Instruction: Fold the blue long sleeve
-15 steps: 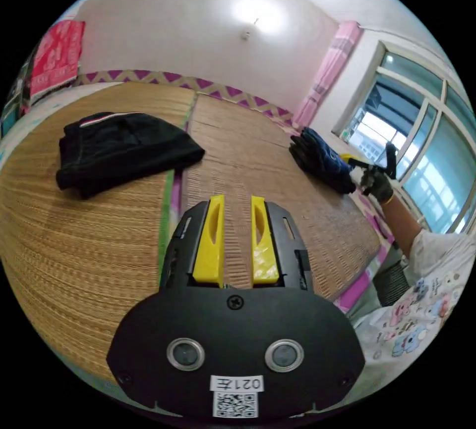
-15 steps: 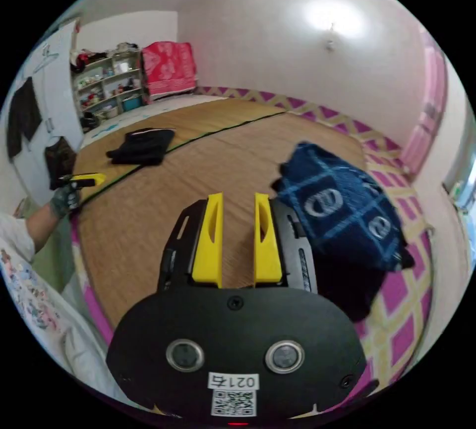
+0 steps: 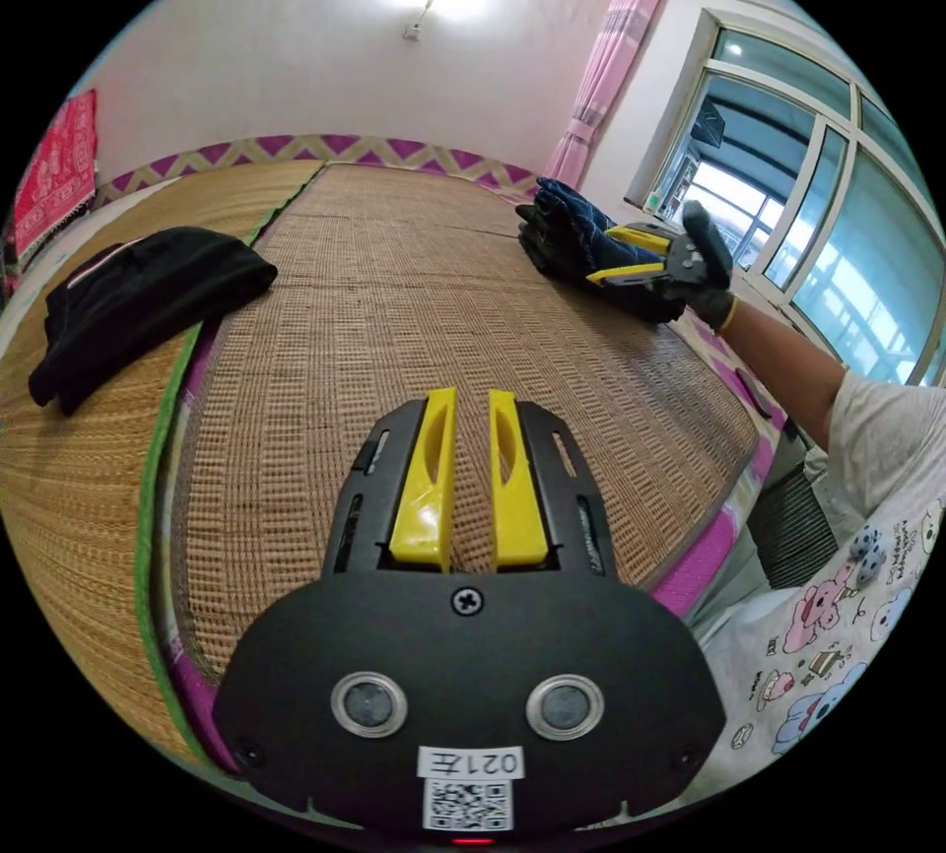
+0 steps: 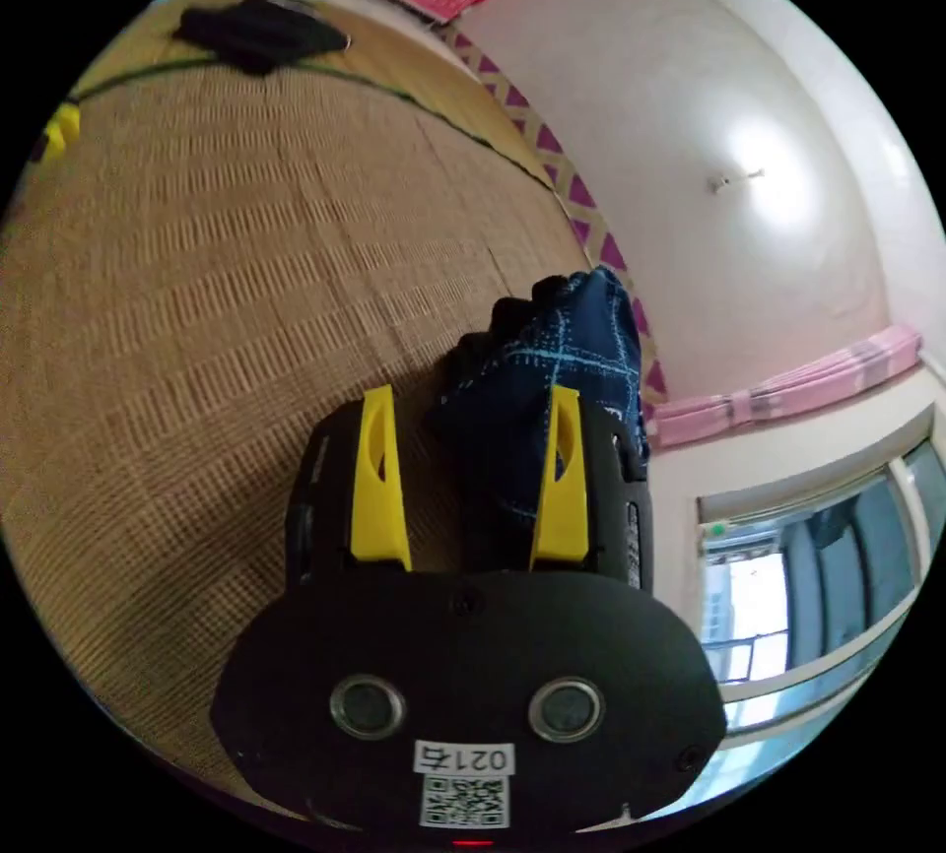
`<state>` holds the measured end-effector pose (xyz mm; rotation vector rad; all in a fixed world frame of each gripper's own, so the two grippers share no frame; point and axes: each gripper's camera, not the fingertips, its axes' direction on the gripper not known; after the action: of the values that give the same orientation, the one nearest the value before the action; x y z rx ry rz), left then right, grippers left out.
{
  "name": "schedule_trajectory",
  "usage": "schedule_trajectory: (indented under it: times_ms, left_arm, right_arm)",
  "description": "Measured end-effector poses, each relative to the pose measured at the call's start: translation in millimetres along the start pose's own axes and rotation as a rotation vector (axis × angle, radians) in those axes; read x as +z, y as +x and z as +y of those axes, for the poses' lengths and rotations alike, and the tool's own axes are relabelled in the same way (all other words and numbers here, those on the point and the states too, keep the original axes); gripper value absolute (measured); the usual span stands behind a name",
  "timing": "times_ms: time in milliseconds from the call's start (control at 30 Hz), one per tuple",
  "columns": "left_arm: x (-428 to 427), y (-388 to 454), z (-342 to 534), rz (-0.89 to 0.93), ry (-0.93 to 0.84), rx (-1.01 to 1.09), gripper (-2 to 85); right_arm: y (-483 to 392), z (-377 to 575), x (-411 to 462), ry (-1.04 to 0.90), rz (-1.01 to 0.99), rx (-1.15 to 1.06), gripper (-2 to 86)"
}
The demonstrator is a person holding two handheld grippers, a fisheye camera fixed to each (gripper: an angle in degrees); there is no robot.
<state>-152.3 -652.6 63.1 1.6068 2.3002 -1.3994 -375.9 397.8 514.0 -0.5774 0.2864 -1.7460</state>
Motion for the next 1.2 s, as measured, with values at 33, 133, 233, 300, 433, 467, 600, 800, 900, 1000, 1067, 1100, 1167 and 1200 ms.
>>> schedule_trajectory:
  times_ms: [33,133,233,300,433,467,600,800,900,1000,1067,1100,1167,1200]
  left_arm:
    - [0,3,6,-0.005,-0.006,0.003,5.1]
    - [-3,9,18,-0.013,-0.005,0.007,4.9]
    - [-7,12,26,-0.007,0.001,0.009,4.4]
    - [-8,15,27,0.014,0.005,0.012,3.9]
    - [0,27,21,0.132,0.010,0.006,3.8]
    - [2,29,20,0.157,0.010,0.001,3.9]
    - [12,41,22,0.285,-0.007,-0.040,4.0]
    - [-4,39,52,0.272,-0.033,-0.082,4.3]
    - [-8,33,60,0.311,-0.059,-0.107,6.6]
    - [-4,25,60,0.370,-0.066,-0.154,9.4]
    - [0,18,57,0.386,-0.053,-0.183,10.9]
    - [5,14,54,0.401,-0.053,-0.194,11.5]
    - [18,7,49,0.444,-0.070,-0.217,12.9]
    - [30,3,45,0.480,-0.096,-0.232,14.0]
  right_arm:
    - [-14,-4,8,-0.031,0.077,-0.036,17.2]
    - [-29,-4,15,-0.093,0.300,-0.017,6.9]
    - [-19,2,-9,-0.011,0.401,0.079,3.3]
    - [6,6,-32,0.021,0.330,0.199,2.3]
    - [82,22,-90,0.143,0.055,0.496,0.9]
    - [90,24,-107,0.189,-0.011,0.512,0.6]
    - [39,3,-147,0.216,-0.040,0.247,0.5]
    - [-116,47,-168,0.142,-0.266,-0.199,0.8]
    - [-138,90,-175,0.124,-0.267,-0.211,1.8]
    - [-93,123,-179,0.130,-0.465,-0.101,4.5]
    - [-27,149,-166,0.133,-0.698,0.105,10.6]
    - [-7,156,-157,0.130,-0.757,0.187,11.4]
    - [60,194,-107,0.076,-0.927,0.527,13.4]
    - [73,205,-92,0.046,-0.926,0.620,13.6]
